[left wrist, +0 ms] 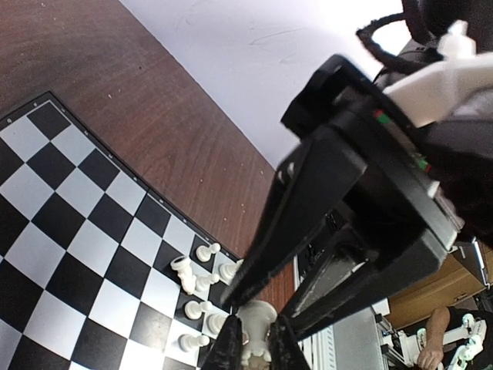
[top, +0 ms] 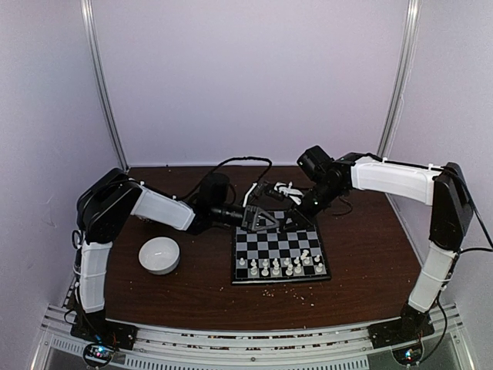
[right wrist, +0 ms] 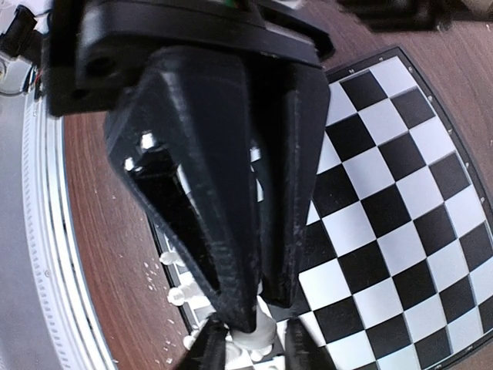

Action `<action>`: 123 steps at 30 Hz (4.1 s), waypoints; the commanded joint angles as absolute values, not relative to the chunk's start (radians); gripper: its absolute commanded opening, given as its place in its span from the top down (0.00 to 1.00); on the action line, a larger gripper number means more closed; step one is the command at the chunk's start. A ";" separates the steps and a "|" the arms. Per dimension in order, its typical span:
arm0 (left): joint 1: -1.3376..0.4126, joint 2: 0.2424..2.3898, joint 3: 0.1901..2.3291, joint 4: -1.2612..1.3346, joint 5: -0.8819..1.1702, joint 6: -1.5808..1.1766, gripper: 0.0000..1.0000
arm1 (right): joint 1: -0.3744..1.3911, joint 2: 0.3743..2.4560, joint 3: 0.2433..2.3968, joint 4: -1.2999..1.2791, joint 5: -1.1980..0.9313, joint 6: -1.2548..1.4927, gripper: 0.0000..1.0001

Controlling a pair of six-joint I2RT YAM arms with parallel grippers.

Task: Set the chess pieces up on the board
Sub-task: Pass from the right arm to the left, then place the rook at a1, then pick up the knight from the chessboard.

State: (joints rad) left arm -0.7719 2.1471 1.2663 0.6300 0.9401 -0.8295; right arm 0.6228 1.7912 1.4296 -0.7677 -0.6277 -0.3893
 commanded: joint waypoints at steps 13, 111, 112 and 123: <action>-0.862 1.799 1.452 -0.573 0.369 -0.094 0.96 | 0.417 1.560 1.232 -0.680 -0.758 -0.407 0.53; -1.044 1.780 1.505 -0.681 -0.050 -0.114 0.71 | 0.413 1.682 1.339 -0.959 -0.553 -0.831 0.54; -1.040 1.782 1.515 -0.651 -0.049 -0.126 0.71 | 0.415 1.694 1.346 -0.962 -0.532 -0.854 0.55; -0.998 1.732 1.427 -0.416 0.006 -0.272 0.71 | 0.505 1.779 1.330 -0.956 -0.316 -1.079 0.56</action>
